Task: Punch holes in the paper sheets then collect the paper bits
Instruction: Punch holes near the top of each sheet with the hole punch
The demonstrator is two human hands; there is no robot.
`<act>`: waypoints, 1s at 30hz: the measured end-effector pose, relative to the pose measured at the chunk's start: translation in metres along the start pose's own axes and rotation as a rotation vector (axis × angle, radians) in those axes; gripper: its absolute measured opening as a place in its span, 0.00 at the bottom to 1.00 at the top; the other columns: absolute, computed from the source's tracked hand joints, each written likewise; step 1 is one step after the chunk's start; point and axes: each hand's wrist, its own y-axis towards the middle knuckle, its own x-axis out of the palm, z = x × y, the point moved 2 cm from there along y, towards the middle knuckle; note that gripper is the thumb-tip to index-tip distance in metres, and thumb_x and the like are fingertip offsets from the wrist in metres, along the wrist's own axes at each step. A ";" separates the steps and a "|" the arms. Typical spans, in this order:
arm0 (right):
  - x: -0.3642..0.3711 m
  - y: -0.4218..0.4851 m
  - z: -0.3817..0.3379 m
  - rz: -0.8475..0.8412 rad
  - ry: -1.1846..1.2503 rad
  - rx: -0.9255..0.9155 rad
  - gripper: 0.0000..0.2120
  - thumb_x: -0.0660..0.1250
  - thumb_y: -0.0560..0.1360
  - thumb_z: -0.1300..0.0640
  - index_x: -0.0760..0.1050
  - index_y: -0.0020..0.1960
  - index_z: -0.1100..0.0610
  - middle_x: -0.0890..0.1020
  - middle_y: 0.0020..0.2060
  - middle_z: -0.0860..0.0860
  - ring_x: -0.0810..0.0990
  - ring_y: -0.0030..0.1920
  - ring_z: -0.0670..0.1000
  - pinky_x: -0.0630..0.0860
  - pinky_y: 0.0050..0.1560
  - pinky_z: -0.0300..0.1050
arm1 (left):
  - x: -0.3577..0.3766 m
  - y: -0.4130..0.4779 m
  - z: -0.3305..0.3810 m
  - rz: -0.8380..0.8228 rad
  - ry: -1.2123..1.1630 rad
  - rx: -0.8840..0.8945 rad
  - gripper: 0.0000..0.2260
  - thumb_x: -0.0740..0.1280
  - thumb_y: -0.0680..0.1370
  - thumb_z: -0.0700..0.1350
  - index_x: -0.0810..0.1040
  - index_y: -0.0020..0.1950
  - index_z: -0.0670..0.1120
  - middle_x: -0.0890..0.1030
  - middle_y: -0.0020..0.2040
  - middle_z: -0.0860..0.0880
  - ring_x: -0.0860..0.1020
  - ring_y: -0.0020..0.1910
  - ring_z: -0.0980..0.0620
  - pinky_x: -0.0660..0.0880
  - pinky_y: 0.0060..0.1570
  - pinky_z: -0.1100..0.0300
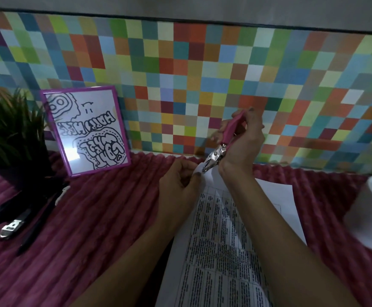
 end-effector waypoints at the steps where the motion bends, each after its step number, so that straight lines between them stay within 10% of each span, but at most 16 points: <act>1: 0.000 0.000 -0.001 0.002 -0.004 -0.001 0.13 0.58 0.79 0.54 0.71 0.41 0.62 0.73 0.25 0.57 0.68 0.21 0.53 0.68 0.27 0.44 | 0.000 0.000 0.000 0.001 0.003 -0.005 0.03 0.68 0.77 0.41 0.78 0.44 0.43 0.84 0.39 0.47 0.84 0.39 0.48 0.81 0.41 0.45; 20: -0.007 0.007 0.000 -0.169 -0.131 0.247 0.12 0.60 0.77 0.51 0.73 0.49 0.60 0.75 0.31 0.56 0.72 0.27 0.53 0.73 0.29 0.44 | -0.002 0.001 0.001 0.051 0.095 0.017 0.03 0.68 0.77 0.40 0.79 0.43 0.44 0.83 0.35 0.49 0.81 0.33 0.53 0.78 0.34 0.59; 30: -0.055 0.022 -0.031 0.088 -0.115 0.206 0.11 0.60 0.77 0.54 0.73 0.39 0.57 0.71 0.27 0.56 0.66 0.22 0.51 0.65 0.25 0.39 | -0.001 0.004 -0.001 0.039 0.108 0.055 0.07 0.68 0.77 0.40 0.76 0.42 0.51 0.81 0.36 0.53 0.76 0.34 0.62 0.72 0.36 0.69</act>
